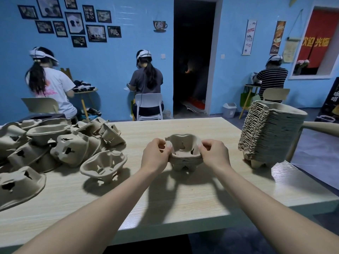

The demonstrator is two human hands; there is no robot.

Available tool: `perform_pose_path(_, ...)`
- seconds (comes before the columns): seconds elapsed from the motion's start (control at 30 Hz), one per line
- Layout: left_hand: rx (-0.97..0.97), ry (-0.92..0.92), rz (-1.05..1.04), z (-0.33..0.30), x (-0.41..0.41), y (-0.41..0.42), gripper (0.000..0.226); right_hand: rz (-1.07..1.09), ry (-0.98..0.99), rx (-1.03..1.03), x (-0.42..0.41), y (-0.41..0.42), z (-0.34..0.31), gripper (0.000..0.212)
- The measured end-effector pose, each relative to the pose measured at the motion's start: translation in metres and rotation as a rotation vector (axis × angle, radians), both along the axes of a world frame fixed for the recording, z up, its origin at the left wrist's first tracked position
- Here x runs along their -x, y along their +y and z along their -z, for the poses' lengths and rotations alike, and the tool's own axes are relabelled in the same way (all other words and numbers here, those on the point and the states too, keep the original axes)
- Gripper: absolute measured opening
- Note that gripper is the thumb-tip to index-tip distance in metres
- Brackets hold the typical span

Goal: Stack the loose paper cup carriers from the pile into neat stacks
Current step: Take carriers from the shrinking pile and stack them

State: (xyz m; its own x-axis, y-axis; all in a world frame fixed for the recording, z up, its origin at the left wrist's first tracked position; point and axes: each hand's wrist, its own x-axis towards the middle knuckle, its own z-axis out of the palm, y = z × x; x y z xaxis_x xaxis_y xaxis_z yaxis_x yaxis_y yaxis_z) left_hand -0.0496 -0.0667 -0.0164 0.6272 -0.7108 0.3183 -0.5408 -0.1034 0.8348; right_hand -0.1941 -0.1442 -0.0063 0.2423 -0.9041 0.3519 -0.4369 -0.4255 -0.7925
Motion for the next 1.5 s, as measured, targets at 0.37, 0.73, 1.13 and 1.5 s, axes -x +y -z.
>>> perform_pose_path(0.37, -0.037, 0.084, -0.002, -0.008, -0.004, -0.002, 0.025, 0.054, 0.058, -0.048, 0.002, -0.008, -0.003, 0.028)
perform_pose_path(0.73, -0.098, -0.059, -0.067, -0.003, -0.003, -0.002, 0.029, 0.013, 0.131, -0.049, 0.000, -0.015, 0.007, 0.033)
perform_pose_path(1.13, -0.080, -0.224, -0.054, -0.004, -0.025, 0.034, 0.024, -0.011, 0.157, 0.114, -0.016, 0.016, -0.005, 0.032)
perform_pose_path(1.5, -0.045, -0.347, -0.201, 0.009, -0.082, 0.114, 0.021, -0.235, 0.160, 0.164, -0.088, 0.079, 0.004, 0.028)
